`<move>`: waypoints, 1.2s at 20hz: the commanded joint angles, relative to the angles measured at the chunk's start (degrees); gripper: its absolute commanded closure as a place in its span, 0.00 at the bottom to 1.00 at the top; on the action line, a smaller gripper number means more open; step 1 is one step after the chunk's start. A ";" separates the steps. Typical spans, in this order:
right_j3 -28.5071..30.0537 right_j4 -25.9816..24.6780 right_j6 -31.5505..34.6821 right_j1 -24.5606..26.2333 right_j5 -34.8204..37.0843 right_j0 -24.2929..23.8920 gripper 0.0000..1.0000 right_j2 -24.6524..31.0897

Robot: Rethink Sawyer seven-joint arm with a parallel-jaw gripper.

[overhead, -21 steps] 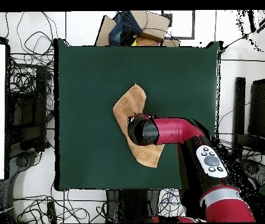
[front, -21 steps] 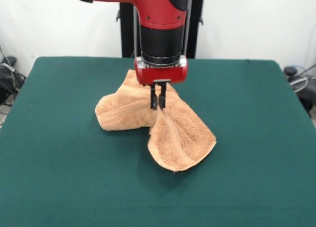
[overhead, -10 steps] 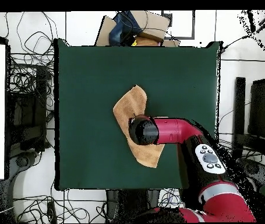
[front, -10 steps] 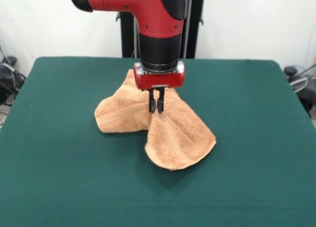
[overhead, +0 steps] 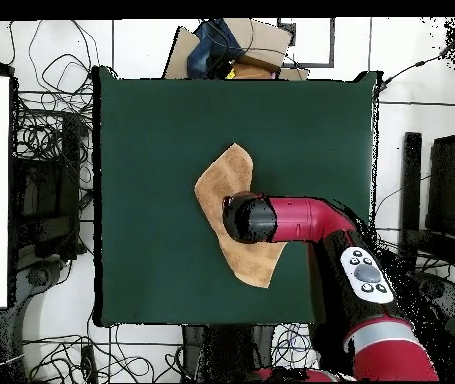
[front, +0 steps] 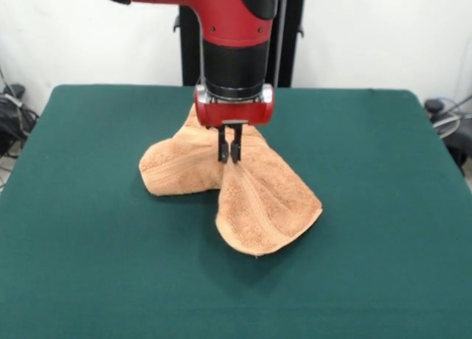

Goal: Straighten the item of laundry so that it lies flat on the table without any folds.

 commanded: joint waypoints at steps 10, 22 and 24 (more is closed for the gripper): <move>3.14 6.77 1.82 -11.67 12.52 -0.57 1.00 3.90; 4.00 6.66 3.38 -10.03 8.28 0.00 1.00 3.48; 3.23 6.42 4.23 -9.45 7.69 0.52 1.00 2.98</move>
